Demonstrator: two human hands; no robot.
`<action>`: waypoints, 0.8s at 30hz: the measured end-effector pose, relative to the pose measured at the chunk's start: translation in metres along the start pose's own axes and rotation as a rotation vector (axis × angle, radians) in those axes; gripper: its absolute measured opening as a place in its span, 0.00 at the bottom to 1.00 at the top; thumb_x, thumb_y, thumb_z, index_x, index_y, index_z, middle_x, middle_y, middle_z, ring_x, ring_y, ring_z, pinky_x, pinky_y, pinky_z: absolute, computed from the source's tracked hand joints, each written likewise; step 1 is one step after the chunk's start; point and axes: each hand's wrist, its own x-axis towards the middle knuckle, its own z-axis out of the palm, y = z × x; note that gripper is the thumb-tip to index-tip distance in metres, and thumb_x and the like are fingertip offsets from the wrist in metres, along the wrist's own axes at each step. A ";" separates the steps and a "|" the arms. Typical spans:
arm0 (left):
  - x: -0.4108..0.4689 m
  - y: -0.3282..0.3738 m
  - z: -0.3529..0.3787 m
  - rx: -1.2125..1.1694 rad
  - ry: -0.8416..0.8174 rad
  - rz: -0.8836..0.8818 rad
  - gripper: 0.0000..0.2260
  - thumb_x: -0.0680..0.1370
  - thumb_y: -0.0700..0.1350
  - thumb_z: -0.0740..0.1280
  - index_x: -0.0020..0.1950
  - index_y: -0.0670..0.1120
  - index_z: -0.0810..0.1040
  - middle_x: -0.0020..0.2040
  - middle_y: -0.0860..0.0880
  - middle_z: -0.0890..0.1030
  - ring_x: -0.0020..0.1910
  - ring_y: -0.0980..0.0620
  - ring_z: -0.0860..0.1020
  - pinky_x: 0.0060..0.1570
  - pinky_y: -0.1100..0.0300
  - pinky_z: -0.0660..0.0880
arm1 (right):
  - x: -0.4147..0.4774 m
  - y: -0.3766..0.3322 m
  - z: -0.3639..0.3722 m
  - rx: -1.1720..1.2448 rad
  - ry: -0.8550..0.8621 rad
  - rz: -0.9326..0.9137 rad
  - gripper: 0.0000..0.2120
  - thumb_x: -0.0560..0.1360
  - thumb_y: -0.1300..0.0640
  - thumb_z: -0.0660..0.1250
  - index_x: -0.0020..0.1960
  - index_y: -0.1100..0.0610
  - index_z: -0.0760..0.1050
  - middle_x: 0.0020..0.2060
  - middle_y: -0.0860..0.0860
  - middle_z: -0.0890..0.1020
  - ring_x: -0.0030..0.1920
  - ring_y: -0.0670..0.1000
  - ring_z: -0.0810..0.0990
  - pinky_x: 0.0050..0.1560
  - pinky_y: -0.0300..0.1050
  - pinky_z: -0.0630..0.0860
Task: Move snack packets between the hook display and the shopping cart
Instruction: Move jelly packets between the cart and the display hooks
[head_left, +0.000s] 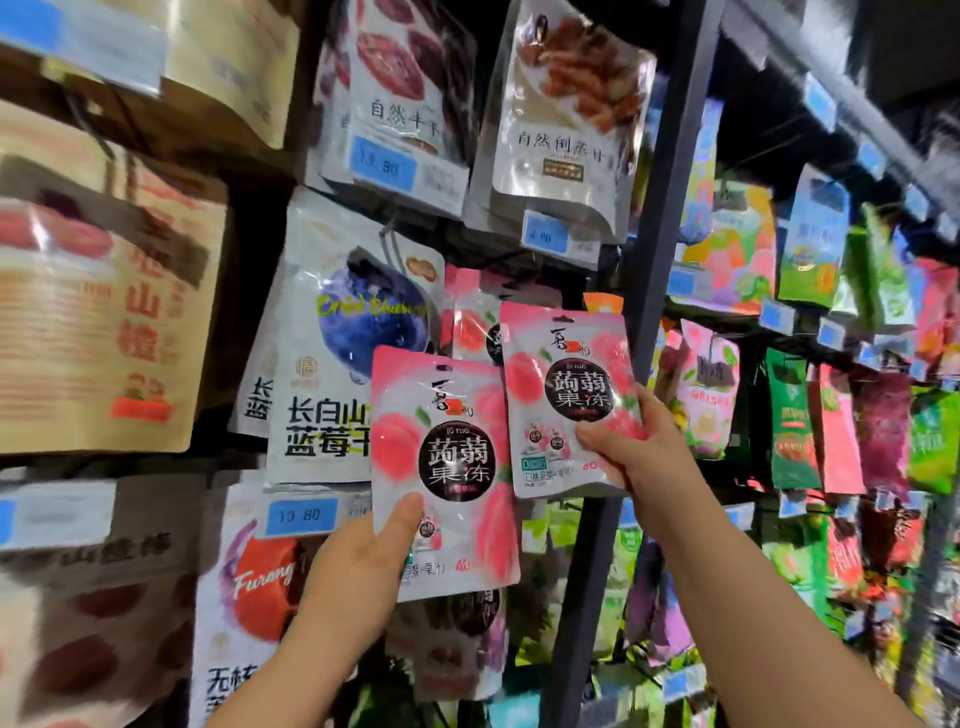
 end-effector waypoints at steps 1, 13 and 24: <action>0.002 0.000 -0.003 0.003 -0.005 0.001 0.20 0.80 0.54 0.58 0.32 0.47 0.72 0.32 0.49 0.74 0.33 0.52 0.70 0.37 0.57 0.64 | 0.006 -0.002 0.003 0.002 -0.005 -0.002 0.33 0.66 0.69 0.75 0.68 0.54 0.69 0.54 0.58 0.84 0.50 0.59 0.85 0.44 0.52 0.83; 0.021 0.000 -0.023 0.005 0.051 -0.050 0.22 0.80 0.59 0.57 0.40 0.44 0.78 0.33 0.50 0.75 0.33 0.55 0.71 0.36 0.66 0.66 | 0.038 -0.007 0.024 -0.004 -0.016 -0.063 0.41 0.65 0.69 0.76 0.73 0.50 0.65 0.58 0.57 0.82 0.52 0.56 0.85 0.48 0.54 0.83; 0.016 0.005 -0.028 -0.042 0.043 -0.047 0.10 0.80 0.55 0.58 0.40 0.60 0.74 0.39 0.58 0.77 0.40 0.64 0.72 0.36 0.72 0.62 | 0.046 -0.007 0.026 0.023 -0.016 -0.066 0.44 0.64 0.68 0.77 0.74 0.48 0.64 0.61 0.57 0.80 0.55 0.58 0.83 0.54 0.62 0.80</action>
